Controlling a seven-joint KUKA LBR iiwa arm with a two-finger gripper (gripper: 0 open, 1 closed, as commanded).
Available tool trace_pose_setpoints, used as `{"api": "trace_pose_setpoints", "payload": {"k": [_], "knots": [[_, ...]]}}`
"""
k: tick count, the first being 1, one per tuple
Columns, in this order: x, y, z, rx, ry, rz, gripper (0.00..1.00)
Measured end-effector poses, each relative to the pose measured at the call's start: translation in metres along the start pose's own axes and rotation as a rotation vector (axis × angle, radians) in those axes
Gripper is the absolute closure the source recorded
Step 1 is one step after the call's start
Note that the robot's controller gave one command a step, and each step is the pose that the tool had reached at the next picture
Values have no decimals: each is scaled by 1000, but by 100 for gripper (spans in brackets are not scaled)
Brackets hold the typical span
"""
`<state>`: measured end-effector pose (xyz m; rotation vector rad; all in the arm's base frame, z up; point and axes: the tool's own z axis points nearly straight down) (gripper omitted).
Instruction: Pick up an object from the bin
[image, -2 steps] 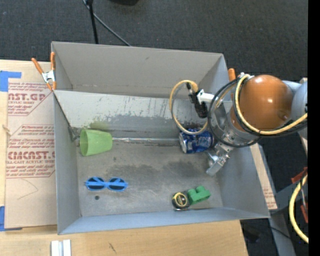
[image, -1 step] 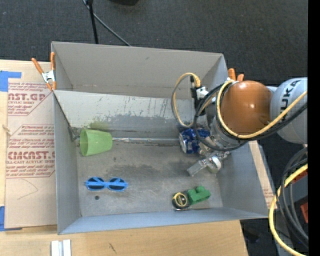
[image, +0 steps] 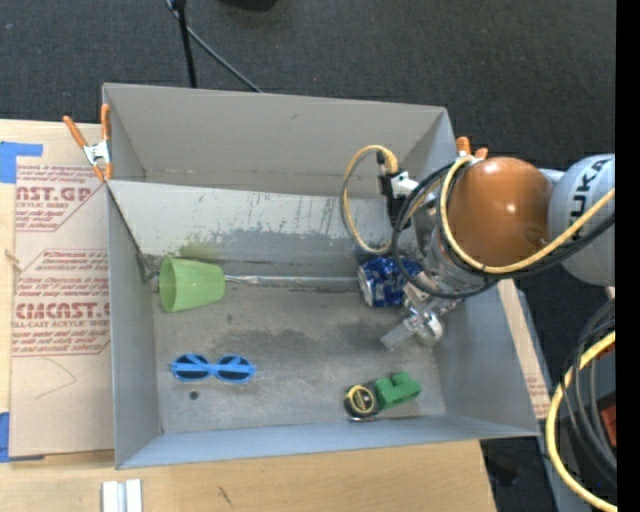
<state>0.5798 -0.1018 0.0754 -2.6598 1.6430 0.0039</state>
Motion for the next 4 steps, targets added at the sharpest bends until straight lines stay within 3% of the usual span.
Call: {"api": "trace_pose_setpoints", "payload": {"k": [1,4], "knots": [[7,5,0,-10,8,7,100],[7,5,0,-10,7,7,100]]}}
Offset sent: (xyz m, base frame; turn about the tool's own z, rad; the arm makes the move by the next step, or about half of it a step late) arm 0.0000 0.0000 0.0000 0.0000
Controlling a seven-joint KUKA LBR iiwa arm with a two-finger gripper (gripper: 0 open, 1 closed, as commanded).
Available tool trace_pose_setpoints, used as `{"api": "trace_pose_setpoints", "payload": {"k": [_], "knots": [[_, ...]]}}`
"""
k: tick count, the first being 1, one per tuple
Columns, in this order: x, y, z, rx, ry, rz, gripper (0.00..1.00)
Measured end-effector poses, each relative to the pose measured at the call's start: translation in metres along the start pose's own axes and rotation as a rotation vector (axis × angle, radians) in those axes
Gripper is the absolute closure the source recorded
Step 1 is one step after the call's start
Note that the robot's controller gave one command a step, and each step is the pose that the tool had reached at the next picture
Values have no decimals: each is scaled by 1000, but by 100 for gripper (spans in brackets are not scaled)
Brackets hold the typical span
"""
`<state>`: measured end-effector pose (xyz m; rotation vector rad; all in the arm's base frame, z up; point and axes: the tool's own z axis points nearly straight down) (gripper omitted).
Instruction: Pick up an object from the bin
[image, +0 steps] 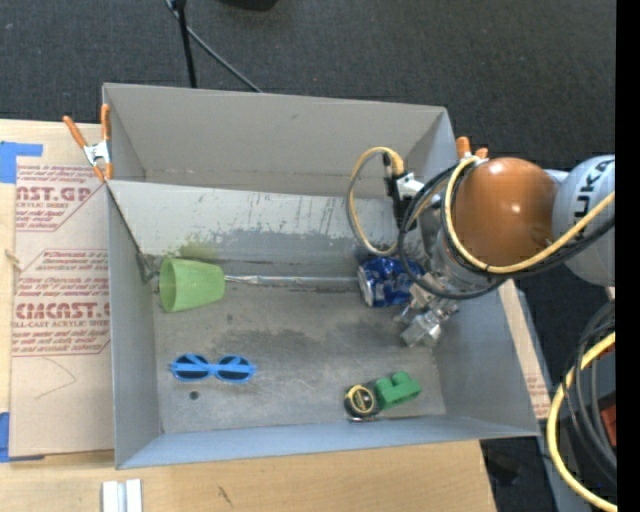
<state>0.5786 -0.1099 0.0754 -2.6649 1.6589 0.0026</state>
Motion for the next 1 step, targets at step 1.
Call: {"api": "trace_pose_setpoints", "payload": {"k": [1], "knots": [[0,0,0,0,0,0,100]]}}
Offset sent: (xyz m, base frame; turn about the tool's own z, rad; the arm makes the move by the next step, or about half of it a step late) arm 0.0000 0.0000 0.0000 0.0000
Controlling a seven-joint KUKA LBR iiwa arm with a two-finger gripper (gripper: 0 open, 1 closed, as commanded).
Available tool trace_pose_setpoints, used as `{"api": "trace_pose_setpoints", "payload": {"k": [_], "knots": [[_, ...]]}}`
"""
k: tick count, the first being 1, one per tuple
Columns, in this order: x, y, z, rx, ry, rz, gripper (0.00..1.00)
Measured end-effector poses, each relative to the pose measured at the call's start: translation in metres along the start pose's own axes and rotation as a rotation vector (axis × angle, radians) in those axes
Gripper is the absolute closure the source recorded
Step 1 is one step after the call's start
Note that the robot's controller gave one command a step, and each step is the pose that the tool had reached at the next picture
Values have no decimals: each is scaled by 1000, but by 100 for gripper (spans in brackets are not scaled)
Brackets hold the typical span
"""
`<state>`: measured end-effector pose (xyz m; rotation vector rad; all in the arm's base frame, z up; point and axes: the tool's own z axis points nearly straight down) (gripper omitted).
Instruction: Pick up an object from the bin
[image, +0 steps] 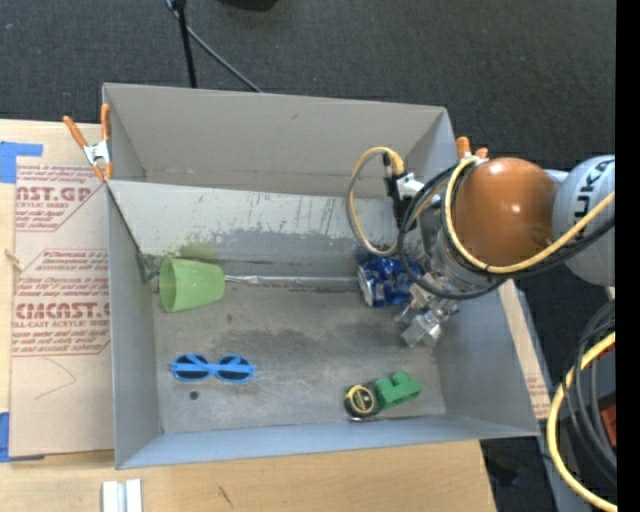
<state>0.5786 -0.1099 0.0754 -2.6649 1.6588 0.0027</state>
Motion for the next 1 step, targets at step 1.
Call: {"api": "trace_pose_setpoints", "payload": {"k": [1], "knots": [[0,0,0,0,0,0,100]]}}
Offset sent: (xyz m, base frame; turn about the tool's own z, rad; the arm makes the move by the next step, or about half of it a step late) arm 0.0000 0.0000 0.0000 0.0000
